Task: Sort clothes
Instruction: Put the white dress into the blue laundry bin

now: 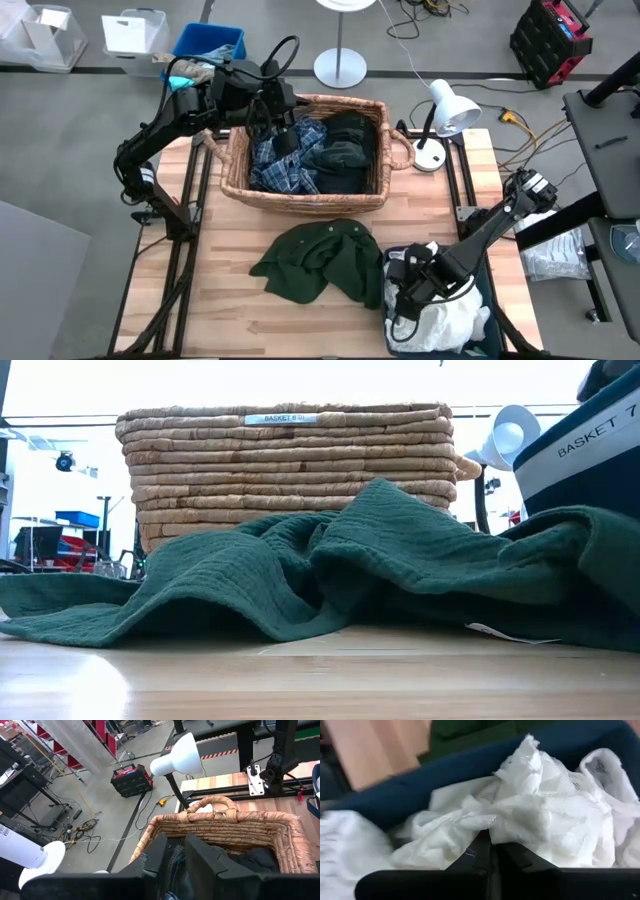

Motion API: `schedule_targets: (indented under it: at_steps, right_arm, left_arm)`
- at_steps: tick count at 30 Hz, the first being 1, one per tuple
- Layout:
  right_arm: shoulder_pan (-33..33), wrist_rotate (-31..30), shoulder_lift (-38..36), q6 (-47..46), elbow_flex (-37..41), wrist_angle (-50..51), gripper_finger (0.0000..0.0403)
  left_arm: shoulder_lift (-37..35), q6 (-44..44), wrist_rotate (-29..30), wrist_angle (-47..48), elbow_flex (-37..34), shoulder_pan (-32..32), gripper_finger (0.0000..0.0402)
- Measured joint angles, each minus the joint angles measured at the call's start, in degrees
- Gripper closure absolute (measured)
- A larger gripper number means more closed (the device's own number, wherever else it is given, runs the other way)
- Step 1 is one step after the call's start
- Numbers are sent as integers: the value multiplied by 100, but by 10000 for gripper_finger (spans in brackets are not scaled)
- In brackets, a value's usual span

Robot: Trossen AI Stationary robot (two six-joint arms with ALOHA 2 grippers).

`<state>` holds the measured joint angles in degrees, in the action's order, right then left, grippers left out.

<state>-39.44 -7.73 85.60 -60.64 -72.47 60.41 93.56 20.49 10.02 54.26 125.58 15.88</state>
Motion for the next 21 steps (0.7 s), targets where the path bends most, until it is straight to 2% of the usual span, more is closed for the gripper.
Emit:
schedule_targets:
  at_steps: [7, 13, 17, 21]
  right_arm:
    - [37, 42, 81, 347, 738, -1064, 393]
    - [39, 150, 78, 145, 1423, -2043, 391]
    - [41, 272, -3, -107, 1431, -2013, 379]
    - [36, 364, -169, -84, 1090, -1877, 356]
  left_arm:
    - [0, 0, 0, 39, 0, 8, 353]
    - [0, 0, 0, 39, 0, 9, 353]
    - [0, 2, 0, 41, 0, 9, 353]
    - [0, 2, 0, 39, 0, 9, 353]
